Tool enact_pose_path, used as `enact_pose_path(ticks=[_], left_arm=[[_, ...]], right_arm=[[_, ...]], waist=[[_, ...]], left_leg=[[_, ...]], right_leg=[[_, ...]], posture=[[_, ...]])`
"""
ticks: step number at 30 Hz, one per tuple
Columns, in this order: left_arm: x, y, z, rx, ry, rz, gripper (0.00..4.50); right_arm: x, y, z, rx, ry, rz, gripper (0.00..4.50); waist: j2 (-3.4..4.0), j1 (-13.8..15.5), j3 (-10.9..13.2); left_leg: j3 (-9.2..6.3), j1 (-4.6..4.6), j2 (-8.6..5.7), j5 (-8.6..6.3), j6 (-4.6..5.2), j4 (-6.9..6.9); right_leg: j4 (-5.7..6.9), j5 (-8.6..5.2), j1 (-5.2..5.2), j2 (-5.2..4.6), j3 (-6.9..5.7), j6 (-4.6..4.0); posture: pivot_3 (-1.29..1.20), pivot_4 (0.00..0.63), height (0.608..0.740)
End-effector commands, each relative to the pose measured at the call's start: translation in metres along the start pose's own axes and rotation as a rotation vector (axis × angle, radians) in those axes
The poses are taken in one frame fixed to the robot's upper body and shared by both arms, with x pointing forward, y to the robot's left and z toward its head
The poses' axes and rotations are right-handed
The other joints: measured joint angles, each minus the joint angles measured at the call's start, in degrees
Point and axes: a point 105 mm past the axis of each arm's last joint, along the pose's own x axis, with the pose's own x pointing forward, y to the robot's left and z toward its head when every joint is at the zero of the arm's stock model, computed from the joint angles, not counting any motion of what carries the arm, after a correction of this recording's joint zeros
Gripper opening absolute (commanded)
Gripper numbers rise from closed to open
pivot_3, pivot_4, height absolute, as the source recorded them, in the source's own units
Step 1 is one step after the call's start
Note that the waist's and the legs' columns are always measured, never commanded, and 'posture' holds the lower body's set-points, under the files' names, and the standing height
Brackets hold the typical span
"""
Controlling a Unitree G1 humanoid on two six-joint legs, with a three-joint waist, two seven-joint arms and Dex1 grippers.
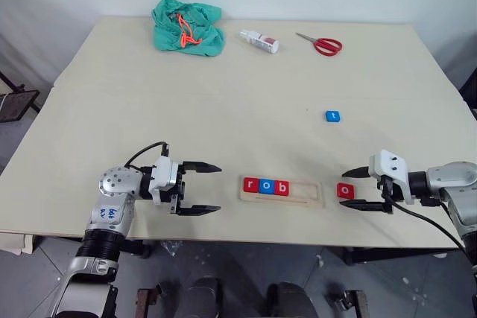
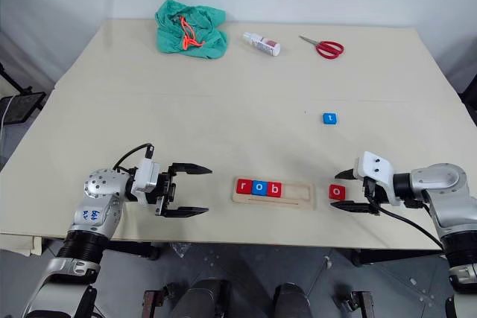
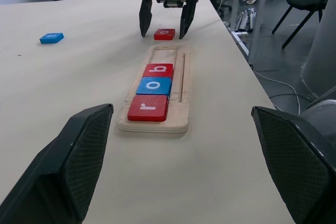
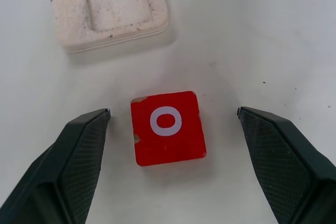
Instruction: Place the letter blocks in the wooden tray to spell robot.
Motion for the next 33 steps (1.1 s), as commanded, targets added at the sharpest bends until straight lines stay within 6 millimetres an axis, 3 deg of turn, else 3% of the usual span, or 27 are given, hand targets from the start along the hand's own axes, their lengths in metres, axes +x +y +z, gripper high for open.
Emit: enact_pose_path(ticks=[1,5,9,12,15,24,32,33], left_arm=[[-0.002,0.002,0.008,0.033,-0.012,0.009,4.5],[-0.001,0.003,0.007,0.033,-0.013,0.008,4.5],[0.001,0.005,0.007,0.033,-0.015,0.008,4.5],[0.002,0.006,0.006,0.031,-0.02,0.002,4.5],[0.005,0.007,0.006,0.031,-0.025,-0.005,4.5],[0.004,0.004,0.006,0.029,-0.029,-0.017,4.5],[0.001,0.004,0.007,0.035,-0.019,-0.011,4.5],[0.0,0.004,0.008,0.036,-0.019,-0.008,4.5]], right_arm=[[-0.005,-0.001,0.001,-0.003,0.005,-0.007,2.83],[-0.007,-0.001,0.007,-0.006,-0.016,-0.022,1.5],[-0.007,-0.006,0.019,0.007,-0.017,-0.07,1.46],[0.0,-0.003,0.062,-0.003,-0.107,-0.064,1.46],[0.011,0.008,0.077,-0.018,-0.097,-0.014,1.46],[0.05,0.029,0.088,-0.031,-0.066,0.082,1.46],[0.058,0.025,0.083,-0.063,-0.031,0.106,1.46],[0.058,0.025,0.082,-0.069,-0.026,0.109,1.81]], waist=[[0.0,-0.02,0.0],[0.0,-0.05,0.0],[0.0,-0.07,0.0],[0.01,-0.07,0.0],[0.0,-0.11,0.0],[0.0,0.36,0.0],[0.0,0.31,0.0],[0.0,0.31,0.0]], left_leg=[[0.0,0.0,0.0,0.0,0.0,0.0],[0.0,0.0,0.0,0.0,0.0,0.0],[0.0,0.0,0.01,0.0,0.0,-0.01],[-0.03,-0.01,0.02,0.0,0.0,-0.01],[-0.06,-0.01,0.06,0.0,-0.01,-0.02],[-0.1,-0.04,0.0,-0.01,-0.01,0.03],[-0.11,-0.03,0.0,-0.01,-0.01,0.02],[-0.11,-0.04,0.0,-0.01,-0.01,0.02]], right_leg=[[0.0,0.0,0.0,0.0,0.0,0.0],[0.0,0.0,-0.01,0.0,0.0,0.0],[0.0,0.0,-0.02,0.0,0.02,0.0],[0.01,0.0,-0.05,0.0,0.03,0.0],[0.01,0.0,-0.06,0.04,0.04,0.0],[0.01,0.0,-0.06,0.01,0.07,0.0],[0.02,0.0,-0.07,0.01,0.06,0.0],[0.03,0.0,-0.07,0.01,0.06,0.0]], posture=[[0.0,0.15,0.74],[0.0,0.15,0.74],[0.0,0.15,0.74],[0.0,0.15,0.74],[0.0,0.15,0.74],[0.0,0.15,0.74],[0.0,0.15,0.74],[0.0,0.15,0.74]])
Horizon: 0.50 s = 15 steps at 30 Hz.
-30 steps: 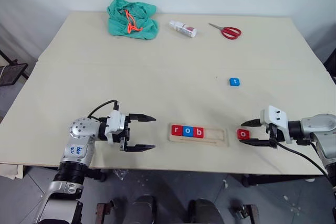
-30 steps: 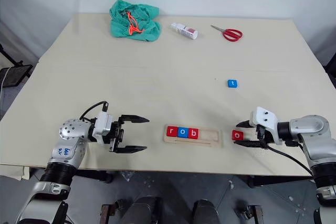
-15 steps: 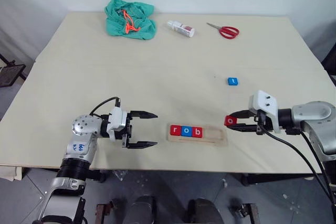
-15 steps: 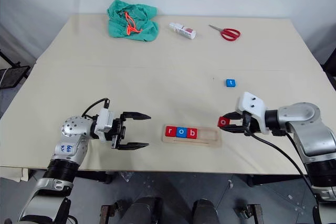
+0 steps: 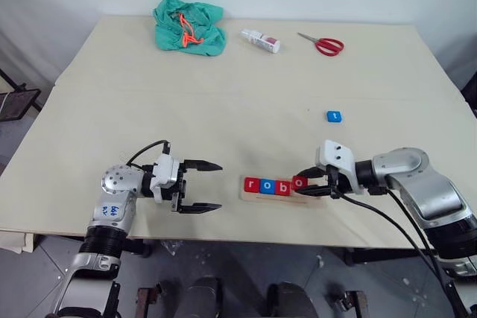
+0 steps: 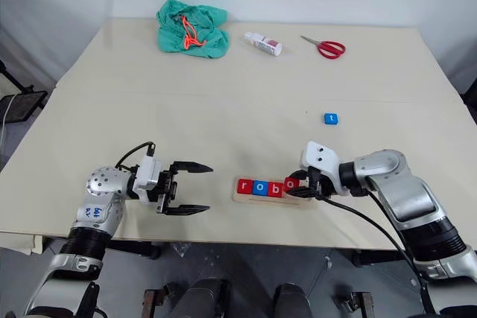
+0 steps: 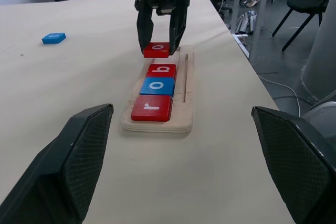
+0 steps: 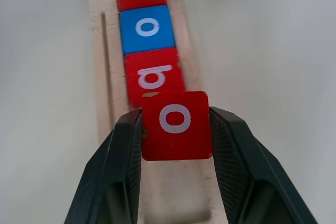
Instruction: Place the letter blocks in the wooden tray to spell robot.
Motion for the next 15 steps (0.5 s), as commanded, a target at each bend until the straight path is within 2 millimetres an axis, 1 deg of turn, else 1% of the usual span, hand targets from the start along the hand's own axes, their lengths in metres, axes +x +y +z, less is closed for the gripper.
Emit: enact_pose_path(ticks=[1,8,12,15], left_arm=[[-0.002,0.0,0.008,0.037,-0.009,0.004,4.5],[-0.002,0.001,0.007,0.036,-0.01,0.019,4.5],[0.0,0.002,0.008,0.038,-0.015,0.022,4.5],[0.001,0.004,0.007,0.039,-0.017,0.024,4.5]], right_arm=[[-0.003,-0.001,0.001,-0.041,0.003,0.003,2.2],[-0.001,0.003,0.009,-0.041,-0.034,0.017,4.47],[-0.008,0.002,0.016,-0.037,-0.059,-0.003,4.47],[-0.016,-0.007,0.017,-0.006,-0.07,-0.078,4.47]], waist=[[0.0,0.0,0.0],[0.0,-0.36,0.0],[0.0,-0.43,0.0],[0.0,-0.36,0.0]], left_leg=[[0.0,0.0,0.0,0.0,0.0,0.0],[0.0,0.0,0.0,0.0,0.0,-0.01],[0.0,0.0,0.0,0.0,0.0,-0.02],[-0.01,0.0,0.0,0.0,0.0,-0.02]], right_leg=[[0.0,0.0,0.0,0.0,0.0,0.0],[0.0,0.0,0.0,0.0,0.0,0.0],[0.01,0.0,-0.01,0.0,-0.01,0.0],[0.01,0.0,-0.01,0.0,-0.01,0.0]], posture=[[0.0,0.15,0.74],[0.0,0.15,0.74],[0.0,0.15,0.74],[0.0,0.15,0.74]])
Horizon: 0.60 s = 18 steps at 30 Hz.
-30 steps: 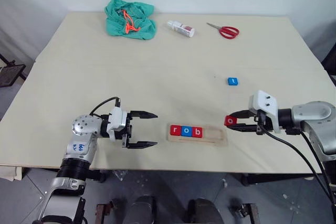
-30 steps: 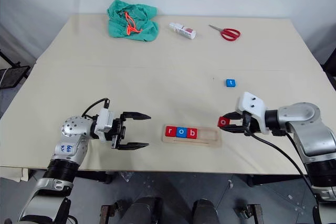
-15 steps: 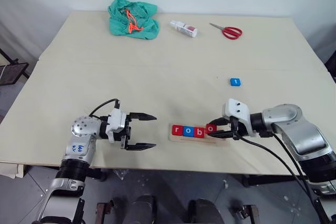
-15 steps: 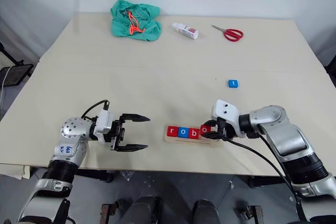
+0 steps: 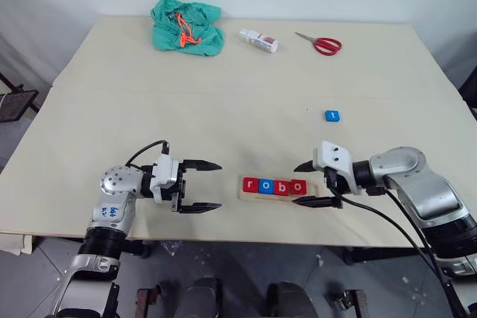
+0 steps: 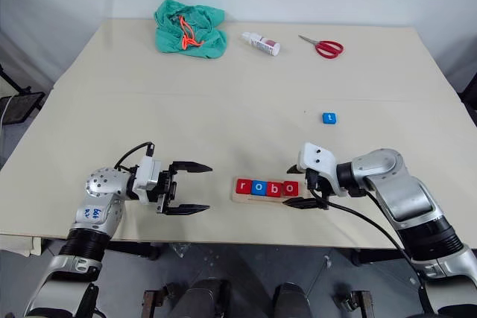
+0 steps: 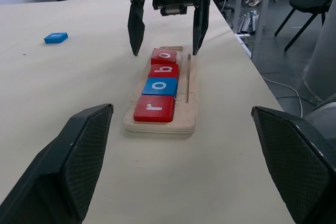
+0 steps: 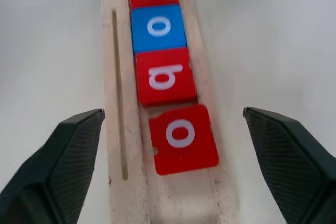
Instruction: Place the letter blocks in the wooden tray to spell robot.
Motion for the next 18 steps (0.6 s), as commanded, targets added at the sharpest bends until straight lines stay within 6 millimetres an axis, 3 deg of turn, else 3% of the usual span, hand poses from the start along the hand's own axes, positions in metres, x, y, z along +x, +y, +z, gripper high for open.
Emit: enact_pose_path(ticks=[1,2,5,12,16,18], left_arm=[[0.002,0.004,0.008,0.041,-0.02,0.004,4.5],[0.003,0.004,0.007,0.04,-0.021,0.004,4.5],[0.004,0.004,0.007,0.041,-0.025,0.002,4.5],[0.008,0.006,0.007,0.045,-0.035,-0.002,4.5],[0.007,0.006,0.007,0.047,-0.034,-0.001,4.5],[0.006,0.005,0.008,0.047,-0.032,0.002,4.5]], right_arm=[[-0.016,-0.011,0.011,0.0,-0.044,-0.095,4.47],[-0.017,-0.012,0.012,0.0,-0.058,-0.108,4.47],[-0.02,-0.014,0.009,0.016,-0.05,-0.138,3.88],[-0.02,-0.025,0.0,0.031,-0.004,-0.194,1.4],[-0.013,-0.021,-0.008,0.041,0.022,-0.163,0.02],[-0.011,-0.016,-0.011,0.041,0.029,-0.142,0.02]], waist=[[0.0,0.04,0.0],[0.0,0.07,0.0],[0.0,0.01,0.0],[0.0,-0.07,0.0],[0.0,-0.09,0.0],[0.0,-0.09,0.0]], left_leg=[[0.0,0.0,0.0,0.0,0.0,0.0],[0.0,0.0,0.0,0.0,0.0,0.0],[0.0,0.0,0.0,0.0,0.0,0.0],[0.02,0.0,0.0,0.0,0.0,-0.01],[0.02,0.0,0.0,0.0,0.0,-0.01],[0.02,0.0,0.0,0.0,0.0,-0.01]], right_leg=[[0.0,0.0,0.0,0.0,0.0,0.0],[0.0,0.0,0.0,0.0,0.0,0.0],[0.0,0.0,0.0,0.0,0.0,0.0],[0.0,0.0,-0.01,0.0,0.0,0.0],[0.0,0.0,-0.01,0.0,0.0,0.0],[0.0,0.0,-0.01,0.0,0.01,0.0]], posture=[[0.0,0.15,0.74],[0.0,0.15,0.74],[0.0,0.15,0.74],[0.0,0.15,0.74],[0.0,0.15,0.74],[0.0,0.15,0.74]])
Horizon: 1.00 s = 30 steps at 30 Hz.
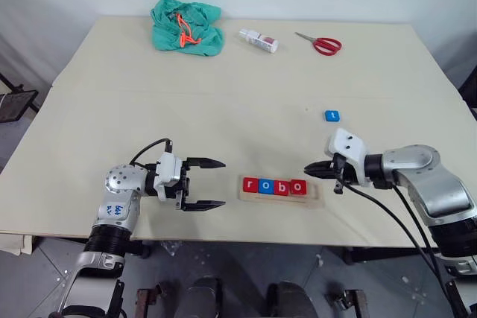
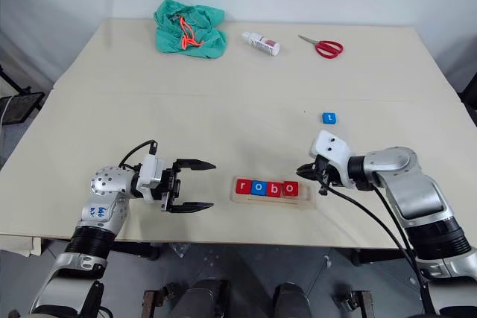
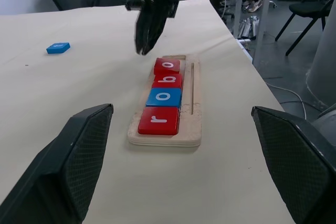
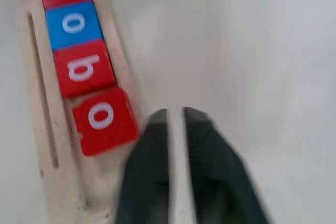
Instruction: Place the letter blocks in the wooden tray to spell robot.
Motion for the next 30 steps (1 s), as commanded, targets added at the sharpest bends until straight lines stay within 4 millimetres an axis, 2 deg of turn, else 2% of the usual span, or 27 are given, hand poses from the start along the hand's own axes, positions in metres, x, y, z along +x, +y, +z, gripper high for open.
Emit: enact_pose_path(ticks=[1,4,12,20,30], left_arm=[[-0.001,0.002,0.005,0.031,-0.004,0.004,4.5],[-0.002,0.002,0.005,0.031,-0.002,0.008,4.5],[-0.002,0.002,0.005,0.032,0.0,0.011,4.5],[-0.001,0.004,0.005,0.033,-0.004,0.012,4.5],[0.0,0.005,0.004,0.035,-0.007,0.017,4.5]], right_arm=[[-0.001,0.005,0.0,-0.025,-0.002,0.021,0.02],[0.0,0.01,-0.004,-0.027,0.007,0.037,0.02],[0.0,0.012,0.003,-0.029,-0.013,0.024,0.02],[-0.016,0.002,0.006,-0.034,0.015,-0.047,0.02],[-0.046,-0.004,0.002,0.084,-0.045,-0.159,0.02]], waist=[[0.0,0.04,0.0],[0.0,0.13,0.0],[0.0,0.03,0.0],[0.0,0.16,0.0],[-0.01,0.38,0.0]], left_leg=[[0.0,0.0,0.0,0.0,0.0,0.0],[-0.01,0.0,0.0,0.0,0.0,0.01],[0.0,0.0,0.0,0.0,0.0,0.0],[-0.01,0.0,-0.01,0.0,0.0,0.01],[0.01,0.0,-0.01,0.0,0.0,-0.02]], right_leg=[[0.0,0.0,0.0,0.0,0.0,0.0],[0.0,0.0,0.02,0.0,-0.01,0.0],[0.0,0.0,0.0,0.0,0.0,0.0],[0.0,0.0,0.01,-0.01,0.01,0.0],[-0.01,0.0,0.01,-0.01,0.0,0.0]], posture=[[0.0,0.15,0.74],[0.0,0.15,0.74],[0.0,0.15,0.74],[0.0,0.15,0.74],[0.0,0.15,0.74]])
